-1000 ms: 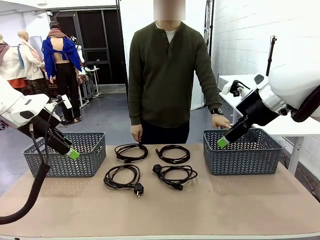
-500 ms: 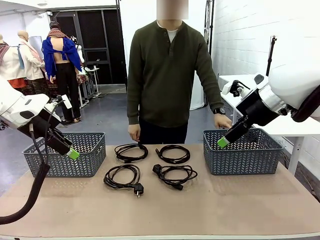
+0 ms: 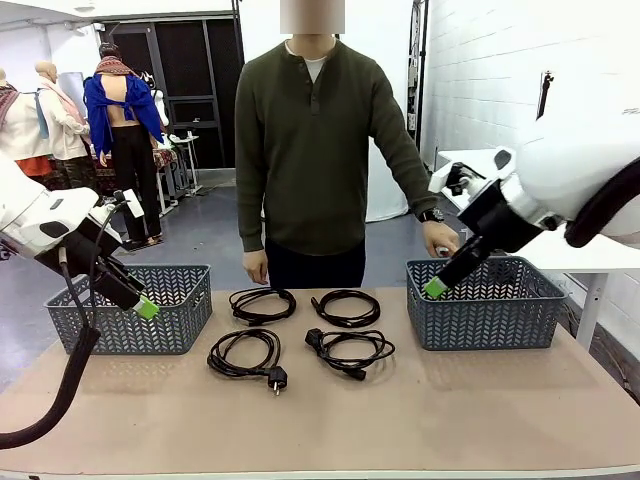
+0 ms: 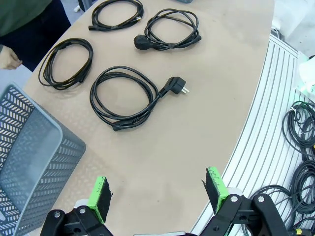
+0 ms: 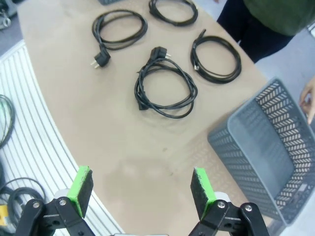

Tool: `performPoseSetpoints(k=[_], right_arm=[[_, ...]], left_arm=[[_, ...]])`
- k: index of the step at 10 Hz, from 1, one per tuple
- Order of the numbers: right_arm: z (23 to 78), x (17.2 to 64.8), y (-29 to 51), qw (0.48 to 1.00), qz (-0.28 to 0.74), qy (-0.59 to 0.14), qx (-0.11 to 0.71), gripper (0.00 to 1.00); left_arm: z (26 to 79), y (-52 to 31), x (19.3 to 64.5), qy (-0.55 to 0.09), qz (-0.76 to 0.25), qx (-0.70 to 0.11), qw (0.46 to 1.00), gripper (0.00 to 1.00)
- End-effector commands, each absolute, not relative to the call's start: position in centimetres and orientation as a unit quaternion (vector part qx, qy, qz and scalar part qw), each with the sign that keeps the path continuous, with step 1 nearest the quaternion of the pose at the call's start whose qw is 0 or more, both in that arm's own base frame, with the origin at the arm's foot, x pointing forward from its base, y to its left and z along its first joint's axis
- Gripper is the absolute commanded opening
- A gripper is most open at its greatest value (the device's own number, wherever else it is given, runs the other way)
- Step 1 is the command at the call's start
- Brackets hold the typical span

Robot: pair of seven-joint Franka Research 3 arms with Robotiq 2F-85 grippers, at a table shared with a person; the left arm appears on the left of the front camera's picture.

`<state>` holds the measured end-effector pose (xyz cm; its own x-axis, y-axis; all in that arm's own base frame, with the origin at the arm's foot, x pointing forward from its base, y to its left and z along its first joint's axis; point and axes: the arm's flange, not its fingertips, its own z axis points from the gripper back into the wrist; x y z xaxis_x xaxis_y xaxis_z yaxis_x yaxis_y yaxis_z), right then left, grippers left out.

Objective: Organize the cables according to human instructions.
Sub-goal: Pick up a bundle of cables and place it in the basket indicated by the human.

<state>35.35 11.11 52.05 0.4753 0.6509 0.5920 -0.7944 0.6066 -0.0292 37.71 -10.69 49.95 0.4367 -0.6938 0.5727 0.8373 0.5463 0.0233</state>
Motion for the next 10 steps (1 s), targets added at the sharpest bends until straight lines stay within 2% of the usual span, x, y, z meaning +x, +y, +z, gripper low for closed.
performPoseSetpoints(k=[1, 5, 10], right_arm=[[51.9, 36.9, 14.8, 0.868, 0.411, -0.265, 0.088, 1.00], [50.2, 41.2, 21.5, 0.880, 0.421, -0.213, 0.047, 1.00], [46.6, 46.5, 25.5, 0.893, 0.424, -0.149, 0.030, 1.00]], left_arm=[[49.9, -10.4, 37.7, -0.271, -0.460, -0.143, 0.833, 1.00], [49.9, -10.4, 37.7, -0.271, -0.460, -0.143, 0.833, 1.00], [49.9, -10.4, 37.7, -0.271, -0.460, -0.143, 0.833, 1.00]])
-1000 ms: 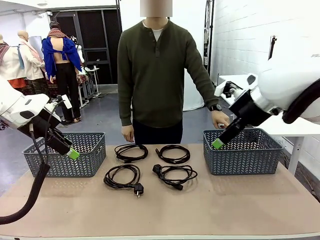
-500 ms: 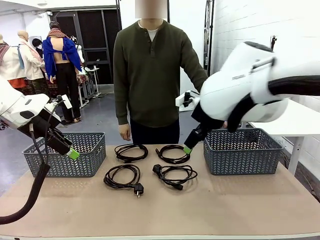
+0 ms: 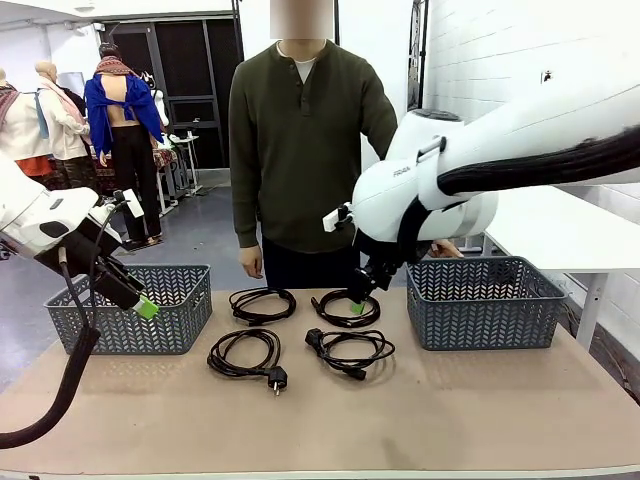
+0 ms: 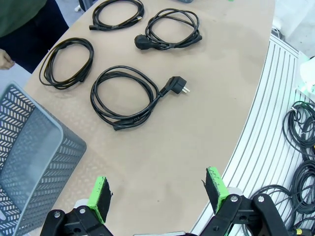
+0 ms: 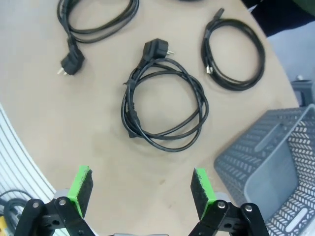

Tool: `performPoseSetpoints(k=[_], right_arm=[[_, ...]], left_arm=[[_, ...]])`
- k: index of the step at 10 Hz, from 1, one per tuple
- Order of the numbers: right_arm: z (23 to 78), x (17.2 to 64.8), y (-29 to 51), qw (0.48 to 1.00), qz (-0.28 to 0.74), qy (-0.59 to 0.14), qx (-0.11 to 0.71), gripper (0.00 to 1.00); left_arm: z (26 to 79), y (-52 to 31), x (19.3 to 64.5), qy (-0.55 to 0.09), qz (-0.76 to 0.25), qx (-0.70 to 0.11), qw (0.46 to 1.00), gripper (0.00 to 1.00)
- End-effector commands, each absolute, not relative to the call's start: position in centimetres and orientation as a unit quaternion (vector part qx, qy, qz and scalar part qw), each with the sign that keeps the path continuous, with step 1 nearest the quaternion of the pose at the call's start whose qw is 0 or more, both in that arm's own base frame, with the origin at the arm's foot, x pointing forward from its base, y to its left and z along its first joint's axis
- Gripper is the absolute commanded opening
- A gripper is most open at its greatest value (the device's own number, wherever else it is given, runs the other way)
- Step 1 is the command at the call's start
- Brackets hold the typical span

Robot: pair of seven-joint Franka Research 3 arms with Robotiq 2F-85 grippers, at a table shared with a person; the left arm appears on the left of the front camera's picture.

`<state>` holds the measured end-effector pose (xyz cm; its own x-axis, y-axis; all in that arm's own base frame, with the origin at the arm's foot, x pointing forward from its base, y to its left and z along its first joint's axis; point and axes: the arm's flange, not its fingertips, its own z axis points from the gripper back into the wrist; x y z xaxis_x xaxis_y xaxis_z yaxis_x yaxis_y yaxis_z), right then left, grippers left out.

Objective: Organize the cables according to human instructions.
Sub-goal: Pick up a bundle of cables and place it in the basket indicated by the human.

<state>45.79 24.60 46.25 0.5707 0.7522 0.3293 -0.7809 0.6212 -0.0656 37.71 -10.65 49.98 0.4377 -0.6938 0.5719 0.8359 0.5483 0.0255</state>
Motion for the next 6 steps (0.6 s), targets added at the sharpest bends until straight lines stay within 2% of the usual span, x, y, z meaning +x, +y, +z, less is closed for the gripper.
performPoseSetpoints(k=[1, 6], right_arm=[[46.17, 46.92, 25.75, 0.895, 0.421, -0.146, 0.031, 1.00], [45.41, 46.85, 25.47, 0.889, 0.429, -0.153, 0.045, 1.00]], left_arm=[[49.85, -10.41, 37.72, -0.271, -0.460, -0.143, 0.833, 1.00], [49.85, -10.41, 37.72, -0.271, -0.460, -0.143, 0.833, 1.00]])
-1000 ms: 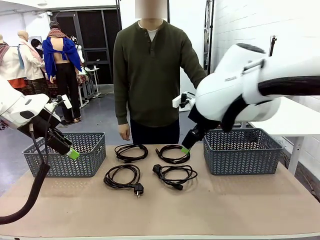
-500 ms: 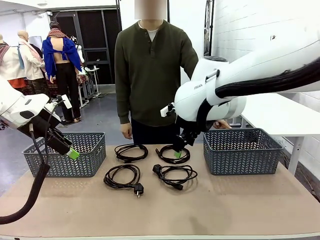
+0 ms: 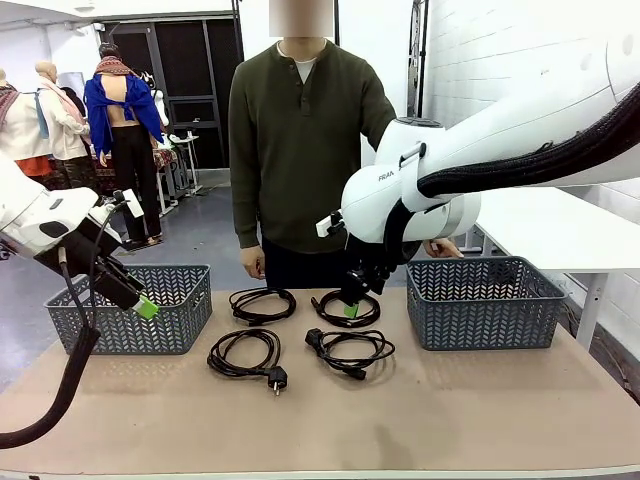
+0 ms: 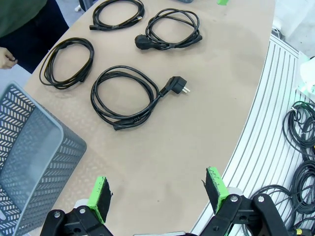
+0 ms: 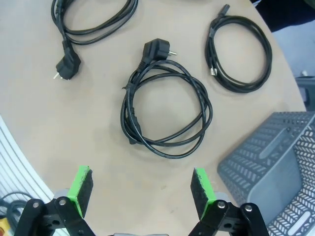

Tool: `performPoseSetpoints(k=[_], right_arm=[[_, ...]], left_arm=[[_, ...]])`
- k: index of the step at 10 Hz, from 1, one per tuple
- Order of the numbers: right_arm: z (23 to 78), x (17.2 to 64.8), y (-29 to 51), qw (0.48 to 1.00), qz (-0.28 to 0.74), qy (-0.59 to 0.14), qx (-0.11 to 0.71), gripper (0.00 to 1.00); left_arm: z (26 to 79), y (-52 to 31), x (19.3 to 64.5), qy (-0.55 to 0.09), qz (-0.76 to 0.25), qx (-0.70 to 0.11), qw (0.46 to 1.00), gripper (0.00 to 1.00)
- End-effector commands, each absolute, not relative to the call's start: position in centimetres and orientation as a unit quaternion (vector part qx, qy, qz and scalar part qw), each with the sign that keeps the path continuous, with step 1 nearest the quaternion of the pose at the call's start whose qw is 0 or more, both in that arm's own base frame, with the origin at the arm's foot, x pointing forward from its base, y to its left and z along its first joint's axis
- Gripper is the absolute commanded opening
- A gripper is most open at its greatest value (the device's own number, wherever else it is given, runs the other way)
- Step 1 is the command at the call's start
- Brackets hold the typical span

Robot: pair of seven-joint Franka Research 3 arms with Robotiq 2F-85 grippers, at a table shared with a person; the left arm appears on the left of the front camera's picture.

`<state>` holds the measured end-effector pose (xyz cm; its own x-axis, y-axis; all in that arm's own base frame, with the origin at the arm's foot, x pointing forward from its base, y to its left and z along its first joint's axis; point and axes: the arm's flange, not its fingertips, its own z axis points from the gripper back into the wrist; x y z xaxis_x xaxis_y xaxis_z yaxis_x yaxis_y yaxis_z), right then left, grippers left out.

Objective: Organize the cables according to human instructions.
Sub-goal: Pick up a bundle of cables and place it in the basket indicated by the human.

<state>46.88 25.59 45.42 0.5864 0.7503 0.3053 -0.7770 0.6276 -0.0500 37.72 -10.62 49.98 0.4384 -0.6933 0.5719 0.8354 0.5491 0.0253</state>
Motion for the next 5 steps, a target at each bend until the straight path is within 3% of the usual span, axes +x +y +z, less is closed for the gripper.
performPoseSetpoints(k=[1, 5], right_arm=[[45.4, 46.8, 25.5, 0.889, 0.429, -0.153, 0.045, 1.00], [43.6, 48.6, 27.1, 0.909, 0.388, -0.141, 0.057, 1.00]], left_arm=[[49.9, -10.4, 37.7, -0.271, -0.460, -0.143, 0.833, 1.00], [49.9, -10.4, 37.7, -0.271, -0.460, -0.143, 0.833, 1.00]])
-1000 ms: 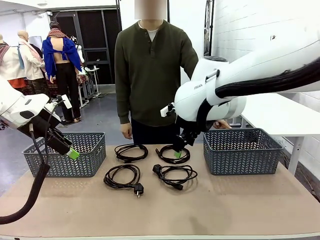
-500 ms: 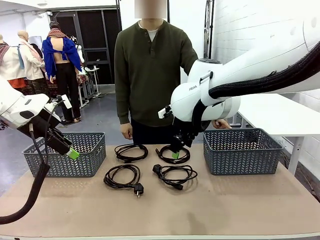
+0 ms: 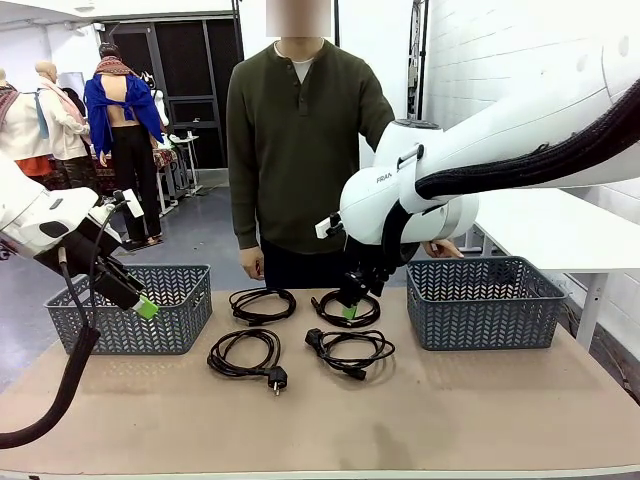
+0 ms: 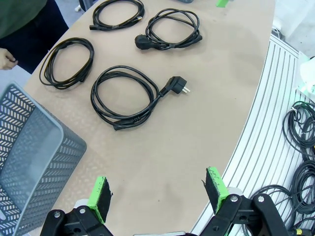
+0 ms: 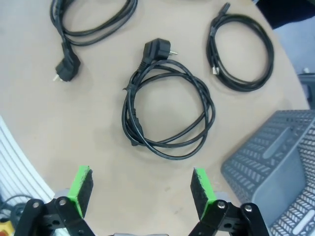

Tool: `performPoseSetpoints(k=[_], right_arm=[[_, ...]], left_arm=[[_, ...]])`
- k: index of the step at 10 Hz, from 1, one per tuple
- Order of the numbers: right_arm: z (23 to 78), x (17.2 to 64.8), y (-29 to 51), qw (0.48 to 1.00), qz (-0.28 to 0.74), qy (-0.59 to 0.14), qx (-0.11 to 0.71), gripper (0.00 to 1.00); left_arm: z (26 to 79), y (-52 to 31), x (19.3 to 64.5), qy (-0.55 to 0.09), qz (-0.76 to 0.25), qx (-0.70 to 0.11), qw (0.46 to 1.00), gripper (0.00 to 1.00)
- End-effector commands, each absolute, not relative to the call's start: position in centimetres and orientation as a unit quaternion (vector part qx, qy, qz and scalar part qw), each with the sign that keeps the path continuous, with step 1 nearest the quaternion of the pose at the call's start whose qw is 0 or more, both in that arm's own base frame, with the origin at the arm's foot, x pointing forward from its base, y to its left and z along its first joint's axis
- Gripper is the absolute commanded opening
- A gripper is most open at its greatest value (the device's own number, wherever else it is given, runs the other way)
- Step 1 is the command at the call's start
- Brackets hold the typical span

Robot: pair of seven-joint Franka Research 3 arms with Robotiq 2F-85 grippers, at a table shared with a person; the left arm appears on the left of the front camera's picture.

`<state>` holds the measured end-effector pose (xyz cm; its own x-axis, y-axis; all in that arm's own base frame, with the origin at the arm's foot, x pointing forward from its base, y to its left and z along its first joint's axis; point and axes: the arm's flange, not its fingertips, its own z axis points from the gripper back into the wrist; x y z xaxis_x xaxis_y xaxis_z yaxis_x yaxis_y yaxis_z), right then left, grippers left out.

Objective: Organize the cables according to human instructions.
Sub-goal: Pick up a bundle of cables and place it in the basket indicated by the human.

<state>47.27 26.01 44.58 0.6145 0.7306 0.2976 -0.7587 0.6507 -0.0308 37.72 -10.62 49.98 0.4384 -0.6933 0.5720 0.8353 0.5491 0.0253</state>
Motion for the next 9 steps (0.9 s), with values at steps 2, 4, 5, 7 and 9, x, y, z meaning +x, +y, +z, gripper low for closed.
performPoseSetpoints(k=[2, 4, 5, 7, 9], right_arm=[[41.9, 49.5, 28.5, 0.915, 0.381, -0.121, 0.057, 1.00], [40.2, 49.8, 29.8, 0.922, 0.368, -0.099, 0.065, 1.00], [39.6, 49.7, 30.5, 0.922, 0.369, -0.097, 0.057, 1.00], [38.1, 50.1, 31.0, 0.918, 0.383, -0.087, 0.055, 1.00], [36.6, 50.8, 31.1, 0.912, 0.399, -0.074, 0.054, 1.00]], left_arm=[[49.9, -10.4, 37.7, -0.271, -0.460, -0.143, 0.833, 1.00], [49.9, -10.4, 37.7, -0.271, -0.460, -0.143, 0.833, 1.00], [49.9, -10.4, 37.7, -0.271, -0.460, -0.143, 0.833, 1.00], [49.9, -10.4, 37.7, -0.271, -0.460, -0.143, 0.833, 1.00], [49.9, -10.4, 37.7, -0.271, -0.460, -0.143, 0.833, 1.00]])
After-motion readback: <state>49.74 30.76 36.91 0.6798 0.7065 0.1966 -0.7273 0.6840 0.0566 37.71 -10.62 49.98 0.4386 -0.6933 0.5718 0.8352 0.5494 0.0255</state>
